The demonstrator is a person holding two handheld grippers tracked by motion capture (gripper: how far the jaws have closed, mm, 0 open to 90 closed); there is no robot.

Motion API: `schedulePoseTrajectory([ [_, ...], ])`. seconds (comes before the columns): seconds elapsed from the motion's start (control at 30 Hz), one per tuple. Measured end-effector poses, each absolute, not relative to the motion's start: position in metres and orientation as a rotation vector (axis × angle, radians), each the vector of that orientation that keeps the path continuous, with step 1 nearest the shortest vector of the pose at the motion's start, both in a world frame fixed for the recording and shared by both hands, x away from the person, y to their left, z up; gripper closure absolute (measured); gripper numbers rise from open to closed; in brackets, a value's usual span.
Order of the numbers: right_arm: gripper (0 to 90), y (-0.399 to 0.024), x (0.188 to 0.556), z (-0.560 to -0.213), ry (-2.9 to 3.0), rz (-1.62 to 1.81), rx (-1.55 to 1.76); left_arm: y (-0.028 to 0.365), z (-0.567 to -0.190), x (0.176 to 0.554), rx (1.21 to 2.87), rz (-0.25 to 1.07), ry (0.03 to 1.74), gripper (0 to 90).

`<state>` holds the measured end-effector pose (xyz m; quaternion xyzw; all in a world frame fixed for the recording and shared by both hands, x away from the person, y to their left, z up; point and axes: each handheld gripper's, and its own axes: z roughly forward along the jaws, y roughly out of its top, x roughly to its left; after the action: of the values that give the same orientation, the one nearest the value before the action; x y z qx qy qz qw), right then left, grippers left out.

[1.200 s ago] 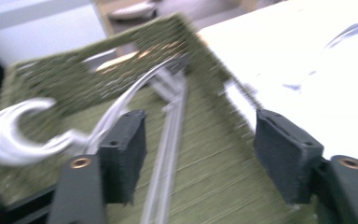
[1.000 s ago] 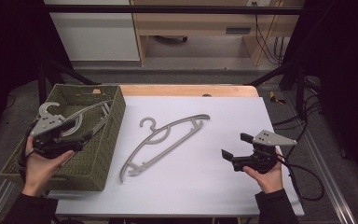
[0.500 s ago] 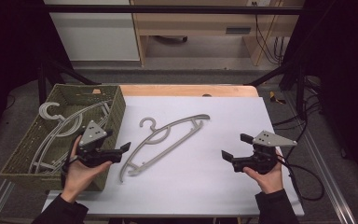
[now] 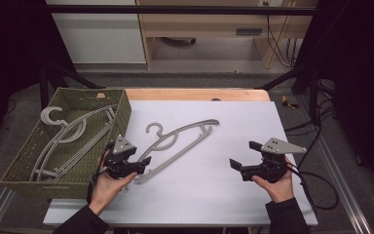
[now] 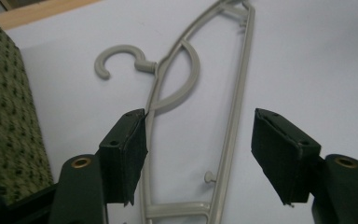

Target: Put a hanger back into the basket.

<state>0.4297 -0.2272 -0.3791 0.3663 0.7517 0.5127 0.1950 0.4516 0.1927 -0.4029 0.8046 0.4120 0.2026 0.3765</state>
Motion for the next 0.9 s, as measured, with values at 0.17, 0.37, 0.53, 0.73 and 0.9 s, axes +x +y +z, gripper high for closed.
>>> schedulePoseTrajectory([
  [0.17,5.4,-0.227,0.428,-0.379,2.111,1.434,1.02,0.185,-0.42,0.453,2.127,0.428,1.011,38.5],
  [0.37,5.5,-0.224,0.429,-0.381,2.124,1.428,1.016,0.172,-0.442,0.455,2.253,0.39,0.945,43.7],
  [0.53,5.5,-0.223,0.429,-0.382,2.131,1.422,1.014,0.166,-0.453,0.462,2.299,0.38,0.901,49.6],
  [0.73,5.6,-0.223,0.43,-0.383,2.132,1.421,1.009,0.16,-0.462,0.469,2.33,0.387,0.921,57.9],
  [0.9,5.8,-0.222,0.43,-0.383,2.141,1.419,1.009,0.158,-0.463,0.472,2.345,0.398,0.957,67.1],
])
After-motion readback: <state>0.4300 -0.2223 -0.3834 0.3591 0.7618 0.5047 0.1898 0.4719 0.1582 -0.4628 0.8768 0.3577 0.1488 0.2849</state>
